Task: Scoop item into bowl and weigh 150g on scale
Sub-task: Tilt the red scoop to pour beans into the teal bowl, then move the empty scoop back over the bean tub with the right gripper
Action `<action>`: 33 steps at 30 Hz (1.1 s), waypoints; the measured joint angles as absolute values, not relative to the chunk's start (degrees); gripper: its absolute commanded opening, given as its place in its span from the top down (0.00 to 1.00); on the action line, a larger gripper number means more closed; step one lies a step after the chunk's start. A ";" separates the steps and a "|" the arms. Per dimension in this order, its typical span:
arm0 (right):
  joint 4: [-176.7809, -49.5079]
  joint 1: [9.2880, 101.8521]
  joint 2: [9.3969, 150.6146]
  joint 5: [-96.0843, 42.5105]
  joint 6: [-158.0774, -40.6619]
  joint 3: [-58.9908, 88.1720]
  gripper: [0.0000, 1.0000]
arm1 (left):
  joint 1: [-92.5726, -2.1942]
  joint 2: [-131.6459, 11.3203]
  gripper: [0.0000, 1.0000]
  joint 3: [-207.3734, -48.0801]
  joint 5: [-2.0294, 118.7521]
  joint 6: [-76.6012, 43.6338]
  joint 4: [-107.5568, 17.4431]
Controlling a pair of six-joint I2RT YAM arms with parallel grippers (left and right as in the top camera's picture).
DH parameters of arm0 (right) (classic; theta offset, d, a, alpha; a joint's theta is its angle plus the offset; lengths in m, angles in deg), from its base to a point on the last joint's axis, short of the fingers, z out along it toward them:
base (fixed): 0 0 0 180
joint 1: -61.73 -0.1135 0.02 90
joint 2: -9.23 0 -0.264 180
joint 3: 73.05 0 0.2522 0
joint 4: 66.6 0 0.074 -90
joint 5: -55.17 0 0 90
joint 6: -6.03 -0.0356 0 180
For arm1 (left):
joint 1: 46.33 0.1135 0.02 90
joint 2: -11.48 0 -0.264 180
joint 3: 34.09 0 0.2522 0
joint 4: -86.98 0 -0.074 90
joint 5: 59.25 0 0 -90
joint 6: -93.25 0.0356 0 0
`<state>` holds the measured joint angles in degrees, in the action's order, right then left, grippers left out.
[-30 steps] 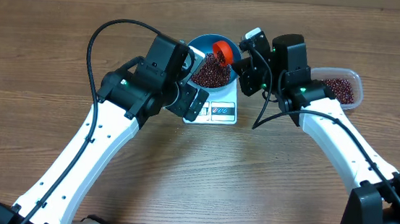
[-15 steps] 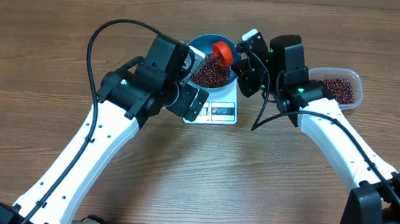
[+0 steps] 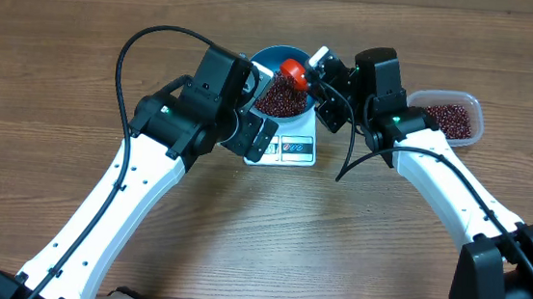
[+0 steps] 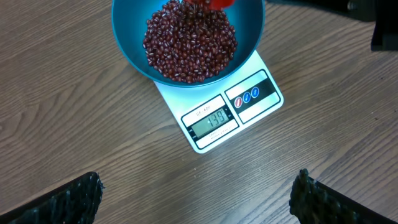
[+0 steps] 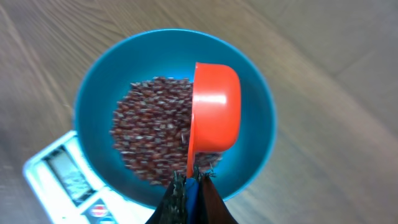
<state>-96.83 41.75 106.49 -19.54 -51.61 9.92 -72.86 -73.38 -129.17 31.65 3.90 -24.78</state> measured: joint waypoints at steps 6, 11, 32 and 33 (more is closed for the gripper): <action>-96.17 41.75 106.49 -23.28 -46.76 9.92 0.96 | -72.84 -73.38 0.00 -129.17 31.65 3.90 -24.78; -96.09 41.75 106.46 -23.96 -44.77 9.92 0.96 | -72.86 -73.38 0.00 -129.17 31.65 3.90 -24.78; -106.62 44.78 89.70 -43.65 -71.26 10.19 0.96 | -72.84 -73.40 0.00 -129.17 31.65 3.90 -24.78; -108.06 45.50 89.63 -45.75 -72.05 10.19 0.96 | -72.86 -73.40 0.00 -129.17 31.65 3.90 -24.78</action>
<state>-108.06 45.50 89.63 -45.75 -72.05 10.19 -72.86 -73.40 -129.17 31.65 3.90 -24.78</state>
